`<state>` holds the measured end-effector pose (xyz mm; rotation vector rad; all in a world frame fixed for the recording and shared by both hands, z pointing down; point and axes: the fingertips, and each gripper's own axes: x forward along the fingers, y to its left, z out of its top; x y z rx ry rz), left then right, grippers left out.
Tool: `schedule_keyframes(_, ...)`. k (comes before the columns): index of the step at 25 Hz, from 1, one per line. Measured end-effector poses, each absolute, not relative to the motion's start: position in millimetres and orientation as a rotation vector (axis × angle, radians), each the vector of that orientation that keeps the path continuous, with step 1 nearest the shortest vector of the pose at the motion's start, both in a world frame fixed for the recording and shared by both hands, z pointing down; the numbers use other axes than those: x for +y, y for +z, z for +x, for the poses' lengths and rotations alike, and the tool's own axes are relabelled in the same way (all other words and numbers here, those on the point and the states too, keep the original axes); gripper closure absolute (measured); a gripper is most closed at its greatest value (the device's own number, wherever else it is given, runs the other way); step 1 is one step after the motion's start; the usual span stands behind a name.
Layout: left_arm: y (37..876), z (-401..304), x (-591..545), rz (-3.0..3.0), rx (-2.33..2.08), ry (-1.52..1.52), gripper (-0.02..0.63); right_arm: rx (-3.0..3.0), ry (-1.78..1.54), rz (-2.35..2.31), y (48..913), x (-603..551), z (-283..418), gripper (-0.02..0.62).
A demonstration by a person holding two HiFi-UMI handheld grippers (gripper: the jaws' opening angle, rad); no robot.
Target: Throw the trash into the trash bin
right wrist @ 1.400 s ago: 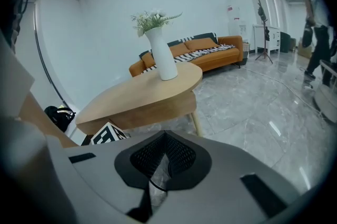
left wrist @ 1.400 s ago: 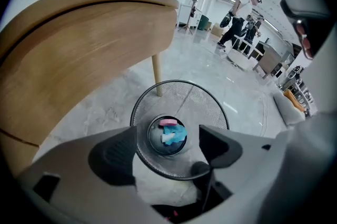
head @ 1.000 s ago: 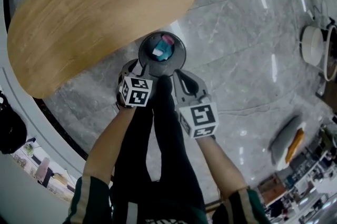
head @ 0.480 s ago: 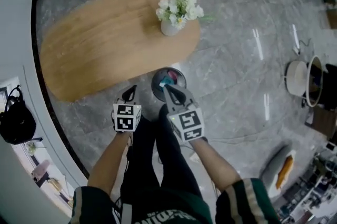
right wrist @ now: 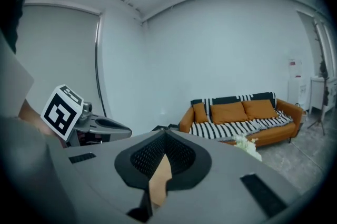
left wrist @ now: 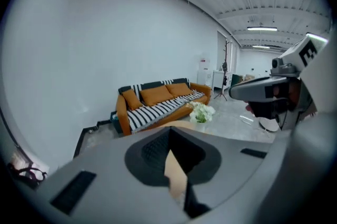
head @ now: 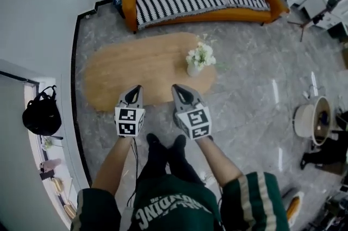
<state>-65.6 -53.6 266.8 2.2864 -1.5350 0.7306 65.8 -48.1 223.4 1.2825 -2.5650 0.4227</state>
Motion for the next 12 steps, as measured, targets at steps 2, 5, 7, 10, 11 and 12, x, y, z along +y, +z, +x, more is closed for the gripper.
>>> schedule_keyframes(2,232.1,-76.2,-47.9,2.299,-1.592,0.71,0.606,-2.588,0.413,1.28,197.8,-44.9,62.5,0.595)
schedule_keyframes(5,185.7,-89.9,-41.1,2.307,-1.673,0.671,0.606,-2.64,0.386,1.3,161.0,-41.2,57.9,0.595)
schedule_keyframes(7,161.2,-92.3,-36.7,2.32,-1.705,0.641,0.606,-2.653,0.357,1.316,140.5,-36.2,60.0,0.595)
schedule_keyframes(10,137.0,-93.2,-32.2,2.338,-1.733,0.602,0.606,-2.677,0.305,1.315,117.8,-28.6,60.6,0.595)
schedule_keyframes(11,132.4,-93.8,-30.4,2.343,-1.739,0.596,0.606,-2.691,0.297,1.302,110.7,-24.9,58.2,0.595)
schedule_keyframes(12,129.7,-94.4,-27.8,2.347,-1.745,0.593,0.606,-2.705,0.293,1.292,105.4,-21.0,55.6,0.597)
